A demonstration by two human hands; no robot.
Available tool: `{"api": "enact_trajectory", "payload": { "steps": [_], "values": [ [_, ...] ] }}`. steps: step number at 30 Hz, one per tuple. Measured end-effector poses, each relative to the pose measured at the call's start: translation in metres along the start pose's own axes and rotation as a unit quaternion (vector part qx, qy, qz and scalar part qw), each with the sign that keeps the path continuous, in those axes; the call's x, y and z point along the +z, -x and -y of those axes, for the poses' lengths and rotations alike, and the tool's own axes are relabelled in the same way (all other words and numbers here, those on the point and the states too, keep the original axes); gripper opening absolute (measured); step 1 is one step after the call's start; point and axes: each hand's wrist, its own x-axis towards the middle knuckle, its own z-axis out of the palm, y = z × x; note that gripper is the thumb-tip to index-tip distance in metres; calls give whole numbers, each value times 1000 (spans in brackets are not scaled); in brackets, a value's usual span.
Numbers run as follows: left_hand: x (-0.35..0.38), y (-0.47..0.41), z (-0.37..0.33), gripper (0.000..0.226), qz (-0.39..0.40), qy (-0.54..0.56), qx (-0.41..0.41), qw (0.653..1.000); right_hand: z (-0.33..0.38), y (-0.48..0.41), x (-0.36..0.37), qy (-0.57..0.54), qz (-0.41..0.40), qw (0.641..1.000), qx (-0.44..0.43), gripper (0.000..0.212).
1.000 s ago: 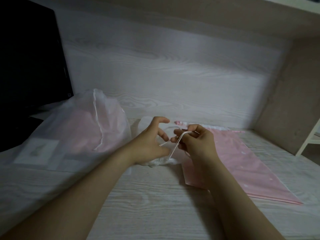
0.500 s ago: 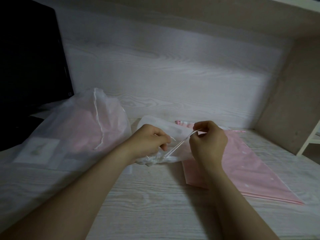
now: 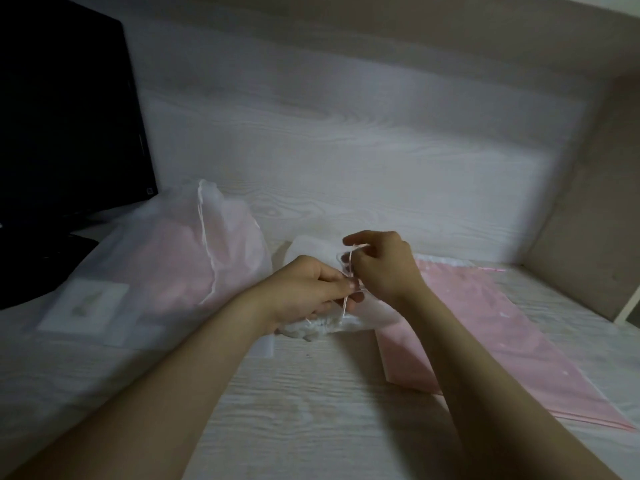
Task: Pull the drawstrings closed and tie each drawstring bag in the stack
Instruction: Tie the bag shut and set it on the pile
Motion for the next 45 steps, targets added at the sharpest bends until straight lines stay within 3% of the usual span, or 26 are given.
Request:
{"api": "enact_trajectory", "payload": {
  "steps": [2, 4, 7, 9, 13, 22, 26, 27, 29, 32, 34, 39, 43, 45],
  "values": [
    [-3, -3, 4, 27, -3, 17, -17, 1000, -3, 4, 3, -49, 36, 998, 27, 41],
    [-3, -5, 5, 28, -11, 54, -41, 998, -6, 11, 7, -99, 2, 995, 32, 38],
    [-3, -6, 6, 32, -14, 114, -66, 991, -8, 21, 7, -94, -38, 995, -14, 35],
    [-4, -7, 7, 33, -24, 128, -74, 989, -7, 27, 2, -87, 1, 995, -56, 36],
    [-5, -6, 5, 33, -44, 149, -96, 983, -8, 35, 2, -12, 81, 988, -131, 42],
    [-13, -6, -2, 8, -50, 241, -115, 962, -19, 25, 12, 67, 6, 958, -277, 15],
    [-14, -5, -4, 31, -52, 266, -114, 956, -24, 20, 12, 179, 14, 932, -315, 24],
    [-13, -4, -5, 28, -55, 262, -107, 957, -25, 19, 12, 204, 7, 925, -320, 24],
    [-11, -4, -5, 10, -80, 244, -91, 962, -27, 20, 13, 231, -10, 921, -314, 19],
    [-10, -6, 4, 36, -180, 130, -59, 973, -28, 23, 15, 206, 5, 941, -268, 18],
    [-14, -6, 8, 35, -234, 7, -23, 972, -29, 22, 17, 150, 23, 961, -229, 19],
    [-18, -6, 13, 29, -255, -173, 83, 948, -24, 22, 15, 29, 30, 988, -147, 25],
    [-9, -5, 9, 29, -252, -201, 119, 939, -22, 21, 18, -52, 15, 994, -99, 25],
    [-5, -3, 5, 19, -231, -192, 122, 946, -23, 20, 18, -100, -2, 992, -80, 28]
  ]
}}
